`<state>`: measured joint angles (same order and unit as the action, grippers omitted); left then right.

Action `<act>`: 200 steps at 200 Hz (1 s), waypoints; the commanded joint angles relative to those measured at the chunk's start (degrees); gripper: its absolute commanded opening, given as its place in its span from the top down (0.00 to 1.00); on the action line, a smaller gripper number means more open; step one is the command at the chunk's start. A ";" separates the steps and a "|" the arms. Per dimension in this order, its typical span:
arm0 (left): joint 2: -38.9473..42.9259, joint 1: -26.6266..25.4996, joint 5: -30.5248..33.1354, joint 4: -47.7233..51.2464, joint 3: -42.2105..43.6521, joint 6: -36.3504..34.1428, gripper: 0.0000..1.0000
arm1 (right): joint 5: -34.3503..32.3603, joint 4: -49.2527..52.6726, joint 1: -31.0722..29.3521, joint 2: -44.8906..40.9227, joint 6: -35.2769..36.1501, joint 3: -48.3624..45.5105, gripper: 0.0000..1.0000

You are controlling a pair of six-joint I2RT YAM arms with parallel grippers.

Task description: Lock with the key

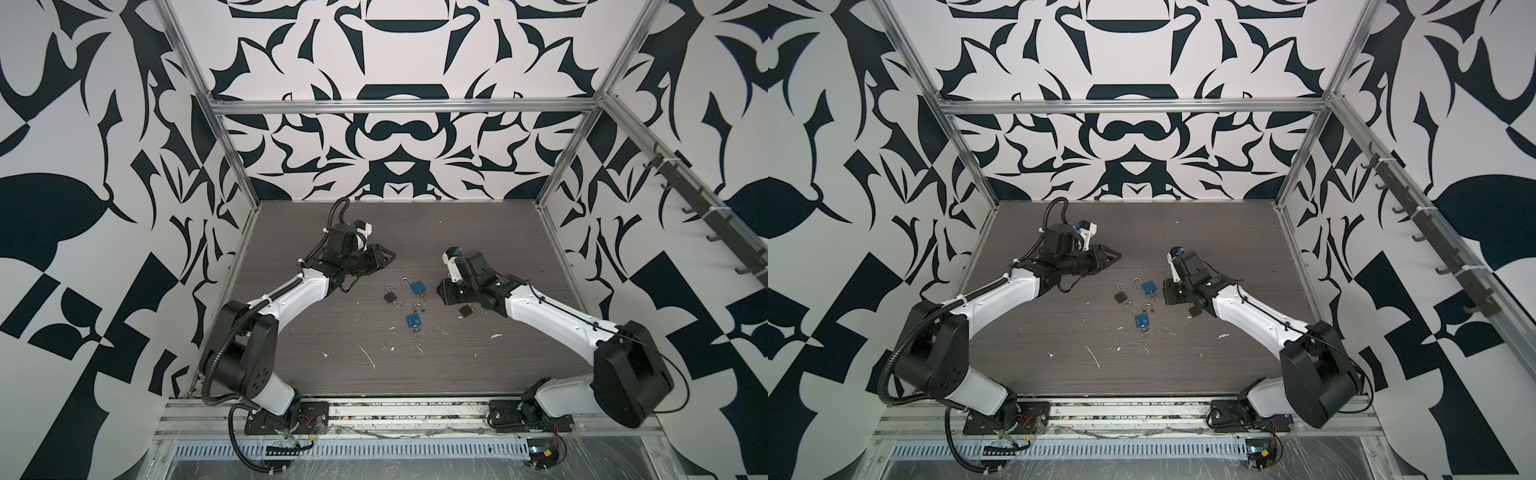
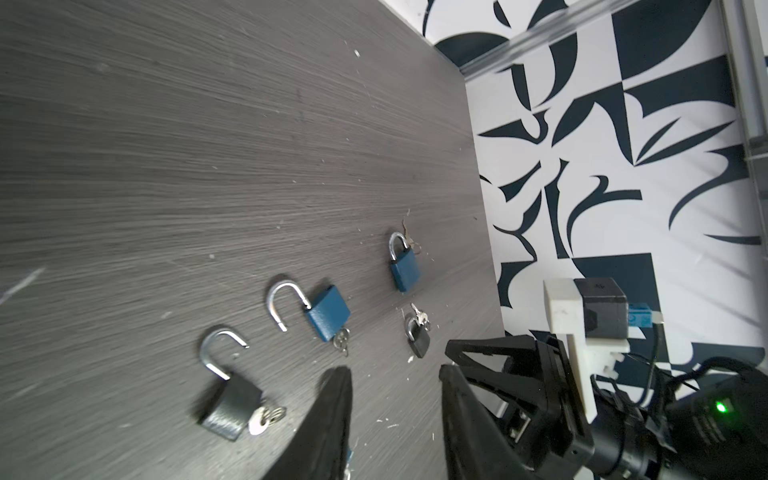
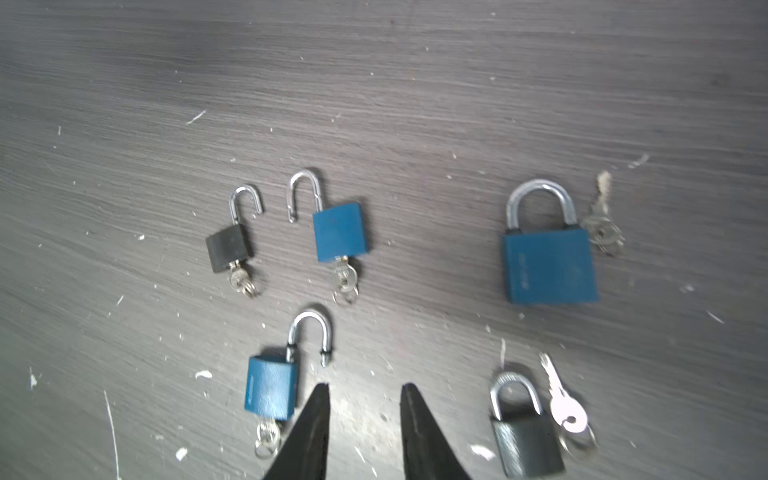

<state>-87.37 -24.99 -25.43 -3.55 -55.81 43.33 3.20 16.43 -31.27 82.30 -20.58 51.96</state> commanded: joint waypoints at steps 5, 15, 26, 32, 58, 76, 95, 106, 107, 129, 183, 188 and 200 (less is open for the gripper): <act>3.95 2.47 1.51 2.94 3.74 -1.94 0.61 | -2.76 -2.36 -1.58 5.25 1.76 5.74 0.61; 5.10 3.17 1.78 2.79 5.13 -1.70 0.61 | -3.20 -2.36 -2.35 7.49 1.98 7.34 0.60; 6.08 3.67 1.76 2.33 6.24 -1.51 0.61 | -3.66 -2.12 -3.05 10.02 2.30 9.12 0.59; 6.42 3.79 1.75 2.37 6.59 -1.50 0.61 | -4.22 -2.14 -3.37 11.36 2.38 9.94 0.58; 7.03 4.46 1.44 2.58 7.42 -1.51 0.61 | -4.80 -1.77 -4.33 16.44 2.60 13.53 0.55; 6.78 4.76 0.92 2.28 7.69 -1.41 0.61 | -5.97 -1.22 -4.64 19.72 1.96 15.71 0.47; 6.21 5.02 0.31 2.15 7.95 -1.41 0.60 | -6.90 -1.11 -5.11 21.91 1.95 17.36 0.47; 5.86 5.26 -0.22 2.01 7.98 -1.43 0.61 | -7.54 -0.90 -5.52 22.82 2.07 17.94 0.47; 5.83 5.28 -0.27 1.99 7.99 -1.42 0.61 | -7.61 -0.88 -5.54 22.90 2.05 18.05 0.47; 5.34 5.74 -0.98 1.75 8.00 -1.41 0.60 | -8.26 -0.63 -5.88 24.66 2.54 18.96 0.48; 4.23 6.71 -2.72 1.18 8.06 -0.89 0.61 | -9.11 -0.27 -6.26 27.97 2.95 20.72 0.52; 4.15 6.73 -2.74 1.20 8.12 -0.90 0.60 | -9.30 -0.11 -6.28 28.17 2.91 20.94 0.53; 4.06 6.80 -2.91 1.18 8.07 -0.92 0.60 | -9.66 0.32 -6.33 28.73 3.09 21.29 0.54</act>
<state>-82.39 -18.61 -26.96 -1.50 -48.42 42.41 -4.56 15.66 -37.15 111.31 -18.04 70.57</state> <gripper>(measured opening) 0.395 0.469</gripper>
